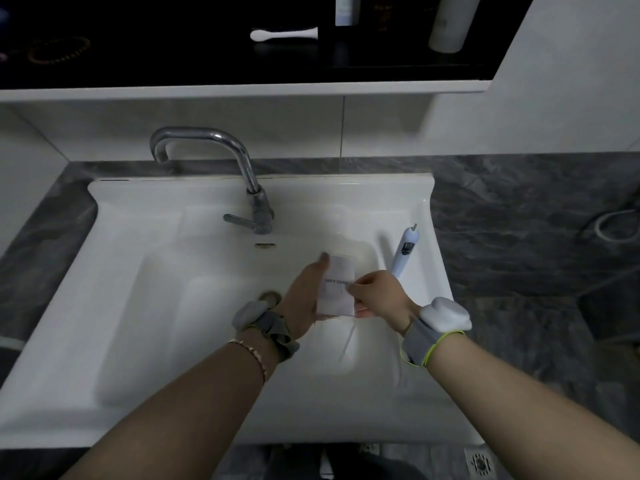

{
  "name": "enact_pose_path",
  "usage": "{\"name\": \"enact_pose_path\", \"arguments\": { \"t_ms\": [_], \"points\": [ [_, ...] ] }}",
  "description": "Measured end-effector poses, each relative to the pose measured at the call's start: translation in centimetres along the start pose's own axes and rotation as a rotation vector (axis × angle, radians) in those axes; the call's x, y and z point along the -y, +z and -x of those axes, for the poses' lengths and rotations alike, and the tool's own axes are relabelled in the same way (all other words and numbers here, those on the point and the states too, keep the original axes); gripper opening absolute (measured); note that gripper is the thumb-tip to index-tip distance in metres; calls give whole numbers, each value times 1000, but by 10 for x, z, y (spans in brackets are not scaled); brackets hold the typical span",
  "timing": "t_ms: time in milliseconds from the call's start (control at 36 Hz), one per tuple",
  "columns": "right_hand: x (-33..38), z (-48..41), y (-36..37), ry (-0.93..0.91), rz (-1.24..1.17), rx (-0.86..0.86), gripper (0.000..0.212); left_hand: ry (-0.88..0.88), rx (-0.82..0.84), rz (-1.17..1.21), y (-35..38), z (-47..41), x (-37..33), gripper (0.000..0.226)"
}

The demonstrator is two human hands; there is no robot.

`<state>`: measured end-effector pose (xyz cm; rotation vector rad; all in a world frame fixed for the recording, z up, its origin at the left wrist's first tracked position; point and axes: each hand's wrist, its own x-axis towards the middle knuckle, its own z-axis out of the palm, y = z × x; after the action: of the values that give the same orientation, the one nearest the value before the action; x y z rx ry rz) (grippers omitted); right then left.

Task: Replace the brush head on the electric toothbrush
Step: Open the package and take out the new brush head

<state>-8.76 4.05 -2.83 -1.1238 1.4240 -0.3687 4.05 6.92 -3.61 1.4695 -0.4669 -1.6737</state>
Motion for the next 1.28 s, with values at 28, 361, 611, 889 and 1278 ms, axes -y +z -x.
{"name": "enact_pose_path", "arguments": {
  "t_ms": [28, 361, 611, 889, 1278],
  "points": [
    [0, 0, 0, 4, -5, 7, 39, 43, -52, -112, 0, 0, 2, 48],
    [5, 4, -10, 146, -314, 248, 19, -8, 33, -5, -22, -3, 9, 25],
    [0, 6, 3, 28, -171, 88, 17, 12, -98, 10, -19, -4, 17, 31],
    [0, 6, 13, -23, -142, 180, 8, 175, -188, -98, -13, -5, 14, 27],
    [-17, -1, 5, -74, -89, -4, 13, 24, -99, -30, -6, 1, 12, 34]
  ]
}}
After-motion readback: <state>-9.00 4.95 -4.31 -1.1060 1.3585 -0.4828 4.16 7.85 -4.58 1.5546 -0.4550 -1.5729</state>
